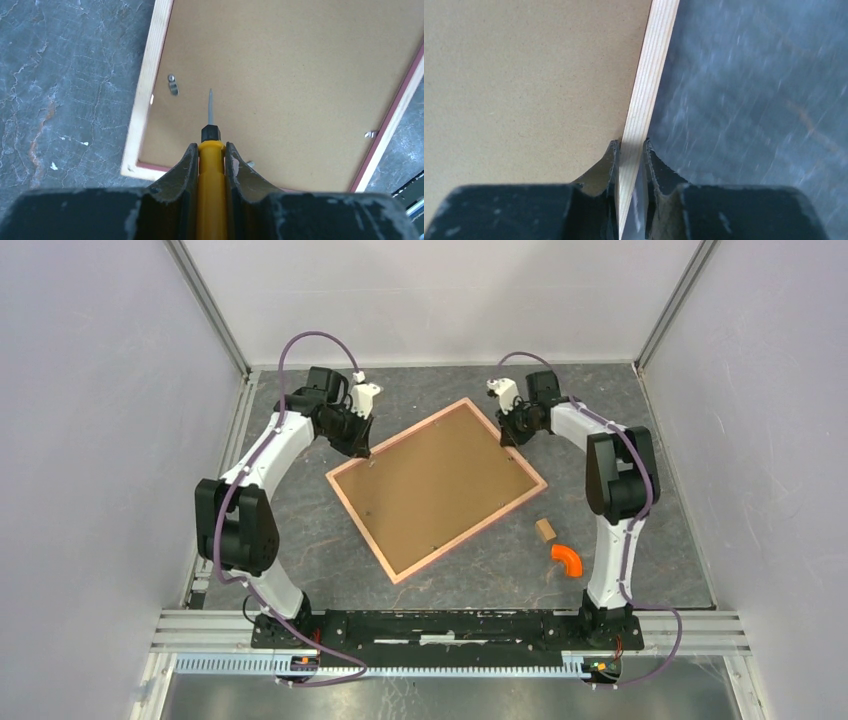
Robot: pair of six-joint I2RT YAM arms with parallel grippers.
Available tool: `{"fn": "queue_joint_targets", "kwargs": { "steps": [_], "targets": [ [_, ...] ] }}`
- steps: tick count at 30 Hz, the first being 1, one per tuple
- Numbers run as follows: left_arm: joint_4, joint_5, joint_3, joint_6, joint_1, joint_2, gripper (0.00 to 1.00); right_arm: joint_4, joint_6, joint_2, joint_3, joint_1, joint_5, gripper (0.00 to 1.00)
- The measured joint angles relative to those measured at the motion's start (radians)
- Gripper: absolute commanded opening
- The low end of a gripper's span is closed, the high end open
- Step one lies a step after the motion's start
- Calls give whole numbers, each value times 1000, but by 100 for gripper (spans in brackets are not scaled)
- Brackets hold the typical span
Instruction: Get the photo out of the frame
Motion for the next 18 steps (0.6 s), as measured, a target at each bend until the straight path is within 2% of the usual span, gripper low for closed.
{"fn": "queue_joint_targets", "kwargs": {
  "steps": [7,9,12,13,18],
  "targets": [
    [8,38,-27,-23,23,-6,2,-90,-206,202,323,79,-35,17],
    [8,56,-39,-37,30,-6,2,-98,-275,254,410,119,-36,28],
    [8,79,-57,-54,40,-6,2,-61,-322,286,461,173,-33,57],
    [9,83,-63,-59,42,-7,2,-45,-311,286,461,185,-35,64],
    [21,90,-101,-76,49,-40,2,77,-175,194,401,214,-12,86]
  ]
}}
